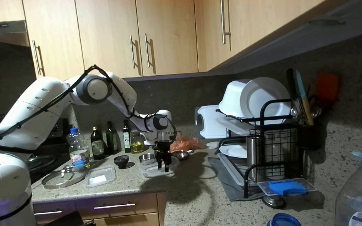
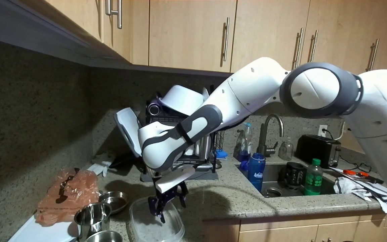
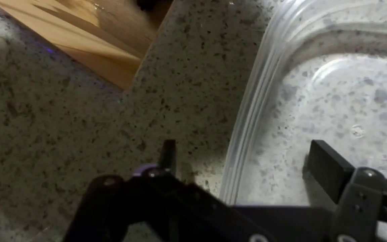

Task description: Put the container on the drying rack.

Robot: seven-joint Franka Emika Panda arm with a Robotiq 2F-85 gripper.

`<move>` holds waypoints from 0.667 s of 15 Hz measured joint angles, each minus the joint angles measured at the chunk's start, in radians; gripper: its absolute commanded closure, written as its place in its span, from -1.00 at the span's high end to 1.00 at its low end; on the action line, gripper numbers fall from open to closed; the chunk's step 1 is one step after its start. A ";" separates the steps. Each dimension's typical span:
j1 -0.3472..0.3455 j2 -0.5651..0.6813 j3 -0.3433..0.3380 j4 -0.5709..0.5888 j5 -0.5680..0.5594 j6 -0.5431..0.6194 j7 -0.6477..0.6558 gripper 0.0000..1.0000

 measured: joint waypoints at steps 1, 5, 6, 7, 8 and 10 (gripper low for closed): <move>0.000 0.012 -0.007 0.004 0.014 0.004 0.000 0.50; 0.000 0.036 -0.020 0.027 0.044 0.007 0.001 -0.02; 0.000 0.036 -0.021 0.033 0.049 0.007 0.001 -0.14; 0.000 0.036 -0.021 0.038 0.052 0.007 0.002 -0.32; 0.000 0.036 -0.021 0.043 0.054 0.007 0.003 -0.45; 0.000 0.036 -0.025 0.050 0.054 0.007 0.009 -0.76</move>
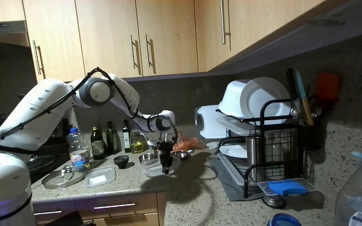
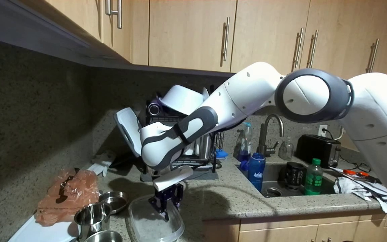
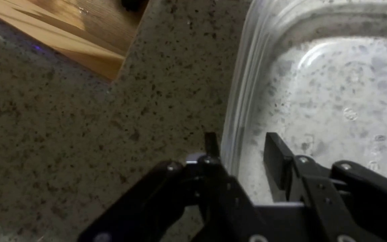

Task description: Put the container on the drying rack.

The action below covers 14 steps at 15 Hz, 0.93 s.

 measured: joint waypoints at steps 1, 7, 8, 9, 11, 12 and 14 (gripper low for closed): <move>0.000 0.000 -0.002 0.002 0.000 0.000 0.011 -0.93; -0.005 -0.006 -0.016 0.012 0.056 0.012 0.035 -0.97; -0.008 -0.010 -0.019 0.012 0.083 0.018 0.051 -0.97; -0.013 -0.014 -0.021 0.012 0.115 0.024 0.071 -0.97; -0.029 -0.021 -0.022 0.012 0.182 0.034 0.109 -0.97; -0.038 -0.024 -0.023 0.011 0.213 0.041 0.129 -0.97; -0.056 -0.025 -0.027 0.010 0.267 0.056 0.171 -0.97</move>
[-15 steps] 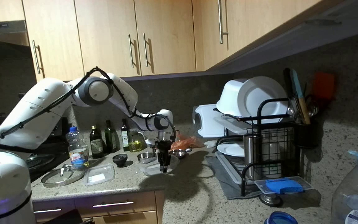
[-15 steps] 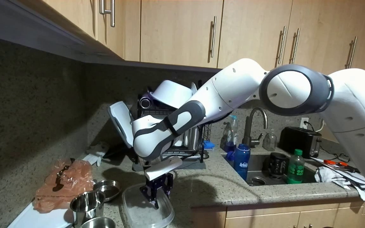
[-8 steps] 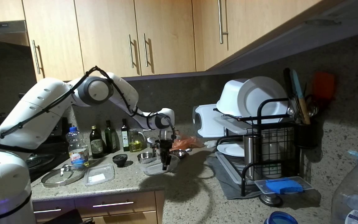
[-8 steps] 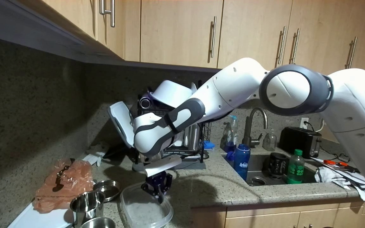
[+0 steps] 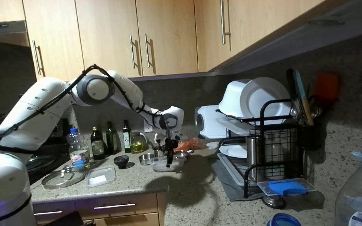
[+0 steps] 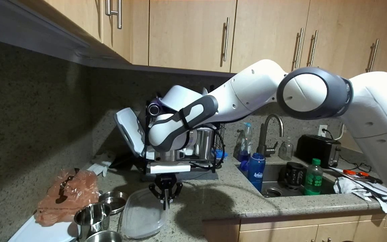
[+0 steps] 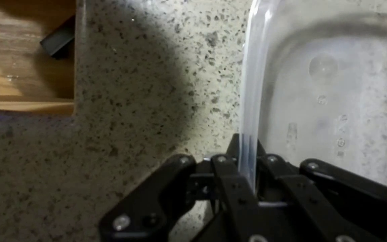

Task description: Put the container on the drying rack.

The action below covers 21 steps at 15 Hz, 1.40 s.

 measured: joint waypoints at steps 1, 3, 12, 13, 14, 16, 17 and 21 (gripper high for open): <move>-0.009 0.000 -0.004 -0.002 0.023 0.011 0.019 -0.97; -0.026 0.000 -0.010 -0.012 0.064 0.033 0.050 -0.97; -0.089 -0.091 -0.019 -0.176 0.238 0.253 0.092 -0.97; -0.092 -0.115 -0.019 -0.200 0.243 0.278 0.092 -0.97; -0.095 -0.141 -0.019 -0.223 0.244 0.299 0.092 -0.97; -0.097 -0.191 -0.022 -0.260 0.243 0.331 0.092 -0.97; -0.097 -0.216 -0.024 -0.276 0.239 0.341 0.092 -0.97; -0.093 -0.308 -0.027 -0.333 0.187 0.380 0.092 -0.89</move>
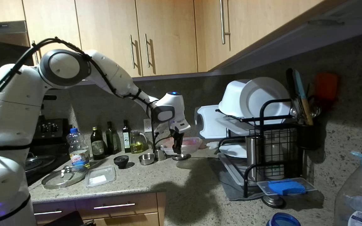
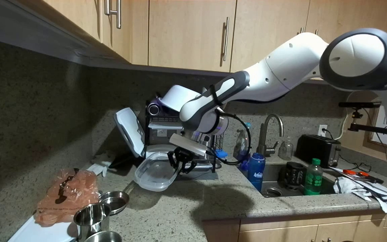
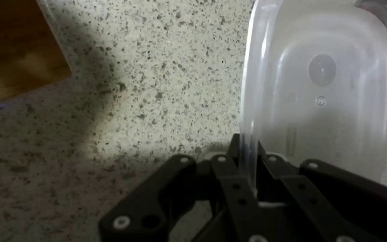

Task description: Put the container on the drying rack.

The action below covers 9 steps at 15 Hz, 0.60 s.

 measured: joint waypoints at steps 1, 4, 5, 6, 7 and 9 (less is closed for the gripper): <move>0.001 -0.020 0.000 -0.013 -0.011 0.003 0.000 -0.89; 0.002 -0.043 0.000 -0.033 -0.020 0.004 0.000 -0.97; 0.002 -0.042 0.000 -0.033 -0.020 0.004 0.000 -0.97; 0.002 -0.038 0.000 -0.032 -0.025 0.004 0.000 -0.97; 0.003 -0.031 0.000 -0.025 -0.032 0.003 0.003 -0.97; 0.005 -0.004 -0.001 0.006 -0.044 0.002 0.050 -0.97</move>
